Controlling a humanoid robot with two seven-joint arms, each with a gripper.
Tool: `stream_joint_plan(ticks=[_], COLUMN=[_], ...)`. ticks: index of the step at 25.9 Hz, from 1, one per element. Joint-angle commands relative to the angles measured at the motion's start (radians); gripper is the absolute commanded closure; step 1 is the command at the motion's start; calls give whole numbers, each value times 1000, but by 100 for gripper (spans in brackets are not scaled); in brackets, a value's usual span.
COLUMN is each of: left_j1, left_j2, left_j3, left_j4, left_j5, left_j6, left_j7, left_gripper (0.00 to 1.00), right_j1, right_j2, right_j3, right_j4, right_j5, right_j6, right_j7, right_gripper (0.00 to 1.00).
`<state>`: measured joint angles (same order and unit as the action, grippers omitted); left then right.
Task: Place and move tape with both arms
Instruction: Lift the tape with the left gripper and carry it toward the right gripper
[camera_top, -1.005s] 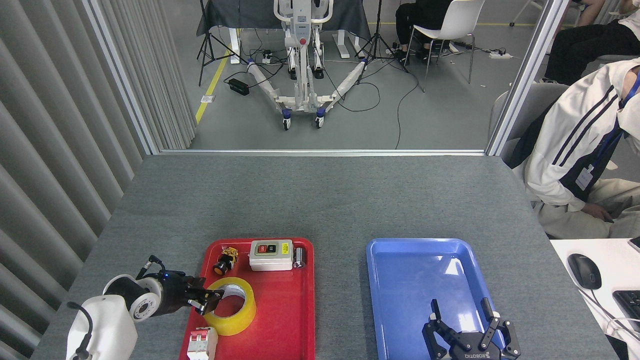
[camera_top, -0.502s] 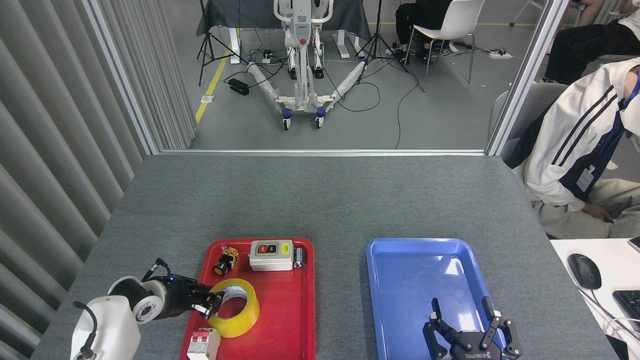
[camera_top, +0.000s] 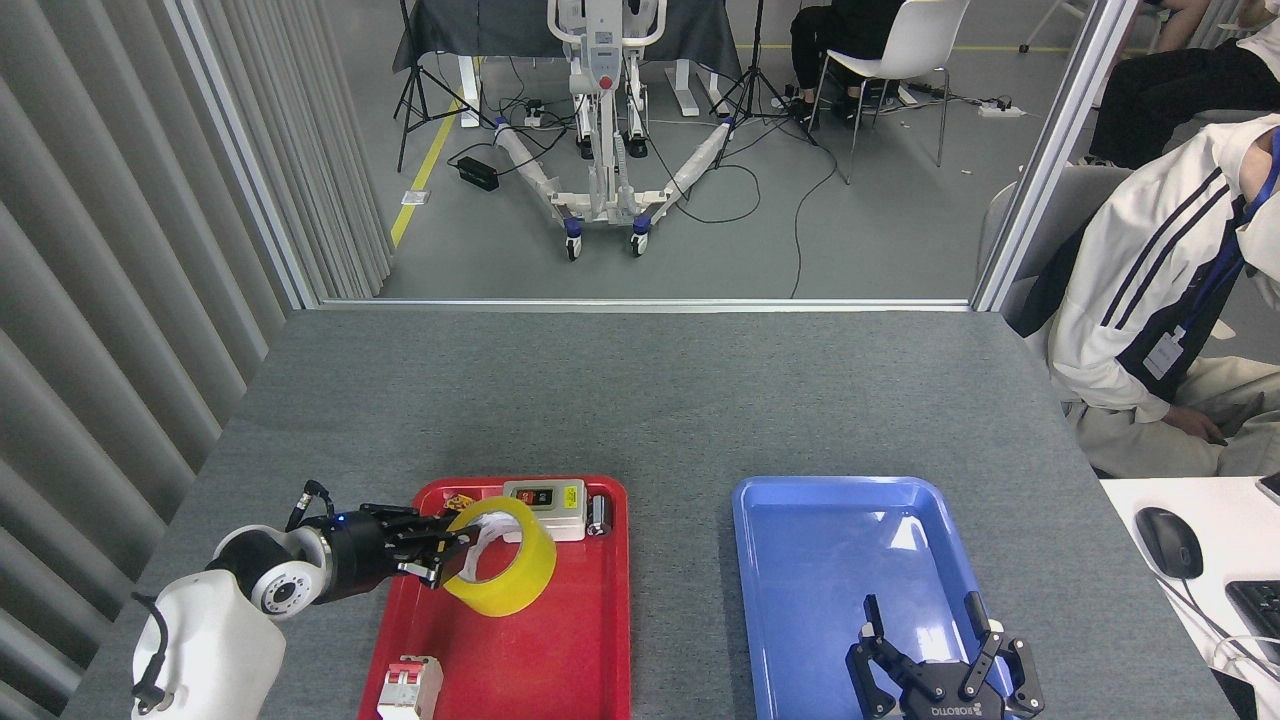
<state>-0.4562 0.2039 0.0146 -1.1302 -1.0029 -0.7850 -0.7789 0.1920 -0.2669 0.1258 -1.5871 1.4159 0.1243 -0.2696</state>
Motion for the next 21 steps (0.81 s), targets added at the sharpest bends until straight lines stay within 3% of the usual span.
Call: stream_joint_plan(ticks=[1, 3, 5, 9, 12, 17, 21], left_j1=[24, 54, 59, 50, 48, 48, 50], left_j2=[-87, -164, -219, -276, -284, -281, -281], left_j3=[-5, -15, -55, -186, -243, -278, -280], left_j4=[12, 73, 128, 153, 151, 151, 151], left_j5=[404, 601, 690, 661, 601, 598, 598], left_j6=[0, 0, 0, 0, 0, 0, 0], left_j7=[36, 43, 44, 41, 43, 44, 44], left_gripper=[100, 100, 100, 100, 100, 100, 100], right_j1=[0, 1, 3, 7, 7, 3, 9], right_j2=[0, -2, -3, -15, -48, -78, -86], right_j3=[0, 2, 2, 2, 0, -2, 0], right_j4=[-1, -1, -1, -4, -5, -5, -7], right_j5=[0, 0, 0, 2, 20, 43, 84], right_j6=[-8, -14, -42, -193, -391, -735, -867], right_j7=[-57, -89, -106, -178, -292, -298, -296], right_gripper=[0, 0, 0, 0, 0, 0, 0])
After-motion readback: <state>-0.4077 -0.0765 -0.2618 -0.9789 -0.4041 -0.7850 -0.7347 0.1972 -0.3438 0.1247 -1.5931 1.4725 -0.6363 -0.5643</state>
